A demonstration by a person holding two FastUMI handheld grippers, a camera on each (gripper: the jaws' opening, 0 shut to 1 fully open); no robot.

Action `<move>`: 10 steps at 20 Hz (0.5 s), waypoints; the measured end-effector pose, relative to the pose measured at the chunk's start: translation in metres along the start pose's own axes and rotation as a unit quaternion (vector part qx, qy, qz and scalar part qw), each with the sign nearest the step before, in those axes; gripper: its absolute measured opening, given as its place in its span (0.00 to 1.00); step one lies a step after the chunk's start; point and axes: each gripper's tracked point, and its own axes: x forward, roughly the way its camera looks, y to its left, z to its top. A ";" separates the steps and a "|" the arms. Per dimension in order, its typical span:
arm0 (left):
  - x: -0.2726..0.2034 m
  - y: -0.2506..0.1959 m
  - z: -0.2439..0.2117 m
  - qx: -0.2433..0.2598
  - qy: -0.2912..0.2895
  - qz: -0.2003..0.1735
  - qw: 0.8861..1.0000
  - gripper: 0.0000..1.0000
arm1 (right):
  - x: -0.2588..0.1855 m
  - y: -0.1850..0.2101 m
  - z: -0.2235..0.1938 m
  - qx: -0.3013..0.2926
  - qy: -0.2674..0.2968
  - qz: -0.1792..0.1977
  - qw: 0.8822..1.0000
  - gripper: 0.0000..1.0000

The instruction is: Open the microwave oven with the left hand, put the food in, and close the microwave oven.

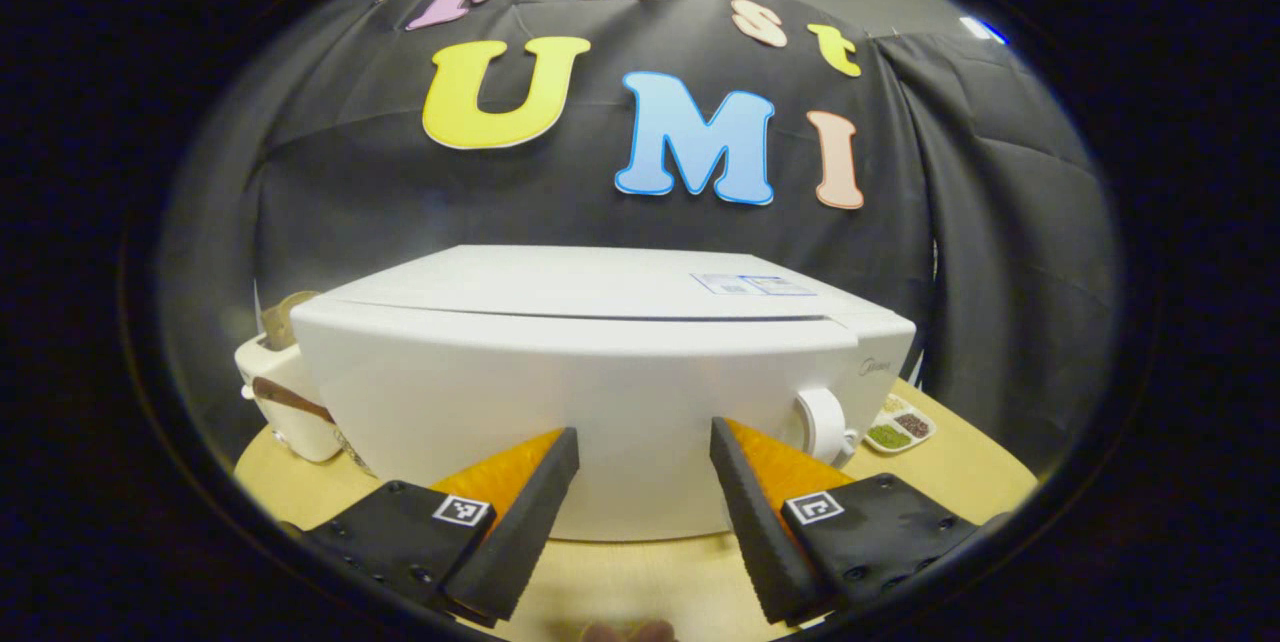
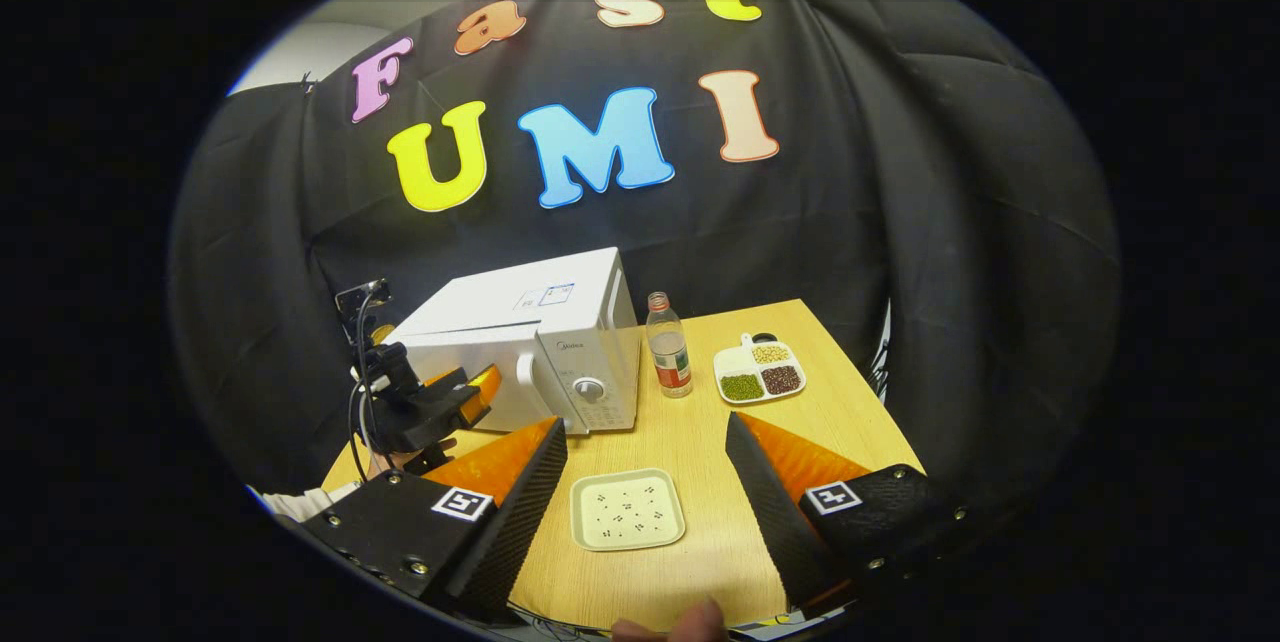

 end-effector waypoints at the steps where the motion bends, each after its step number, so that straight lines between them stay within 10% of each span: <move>1: 0.000 0.001 -0.006 0.002 0.018 0.009 1.000 0.90 | 0.000 0.001 0.002 -0.004 -0.002 0.001 1.000 0.98; 10: -0.130 -0.015 0.019 -0.031 0.037 -0.017 0.999 0.91 | -0.021 0.006 0.024 0.005 -0.047 -0.007 0.999 0.98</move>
